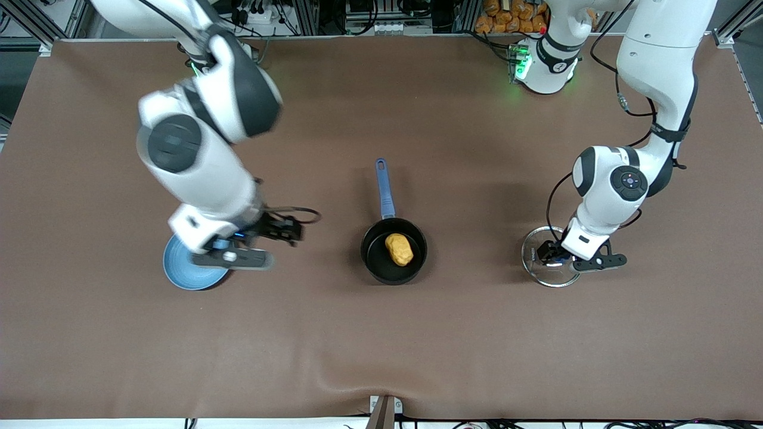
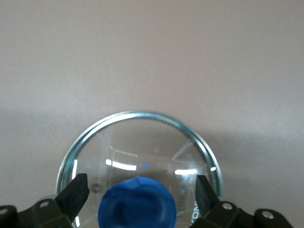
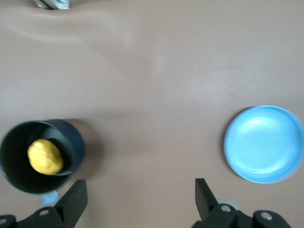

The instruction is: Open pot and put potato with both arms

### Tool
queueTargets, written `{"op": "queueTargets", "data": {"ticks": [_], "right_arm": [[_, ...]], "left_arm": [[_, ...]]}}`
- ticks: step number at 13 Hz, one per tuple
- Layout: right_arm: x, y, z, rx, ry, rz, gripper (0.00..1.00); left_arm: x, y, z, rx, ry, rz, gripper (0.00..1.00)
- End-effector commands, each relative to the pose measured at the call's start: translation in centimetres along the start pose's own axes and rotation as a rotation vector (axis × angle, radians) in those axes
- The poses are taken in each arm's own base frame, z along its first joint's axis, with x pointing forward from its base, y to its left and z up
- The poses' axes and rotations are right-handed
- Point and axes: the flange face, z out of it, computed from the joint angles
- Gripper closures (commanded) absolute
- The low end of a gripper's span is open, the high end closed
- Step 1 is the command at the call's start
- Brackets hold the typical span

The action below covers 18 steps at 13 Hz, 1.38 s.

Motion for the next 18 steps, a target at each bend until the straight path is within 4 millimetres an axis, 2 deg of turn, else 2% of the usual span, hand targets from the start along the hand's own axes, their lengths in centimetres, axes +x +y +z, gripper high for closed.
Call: {"op": "queueTargets", "data": {"ticks": [1,4,6,8,11,13,16,18], "right_arm": [[-3.9,5.9,-2.4,-0.022,-0.014,-0.037,0.00],[-4.4,12.5,-4.3,-0.022,-0.013,-0.115,0.00],[-4.7,17.6,-5.1,-0.015,-0.014,-0.141,0.00],[-5.3,22.2,-5.6,0.029,-0.017,-0.139,0.00],[-6.0,27.5,-6.6,0.033,-0.029,-0.141,0.00],[-6.7,29.8,-7.1,0.036,-0.030,-0.146,0.00],[-8.1,30.9,-7.4,0.038,-0.022,-0.131,0.00],[-8.5,31.3,-8.1,0.035,-0.018,-0.115,0.00]], "left_arm": [[0.8,0.0,-5.0,-0.011,0.009,-0.007,0.00],[1.7,-0.9,-11.7,-0.002,-0.023,-0.014,0.00],[2.4,-1.6,-16.9,0.004,-0.041,-0.017,0.00],[2.9,-1.6,-22.5,0.006,-0.070,-0.014,0.00],[3.9,-1.3,-31.5,0.020,-0.147,-0.005,0.00],[4.9,-1.2,-37.0,0.018,-0.167,-0.003,0.00],[5.1,-1.4,-42.2,0.015,-0.175,-0.010,0.00],[5.2,-2.2,-44.1,0.014,-0.176,-0.025,0.00]]}}
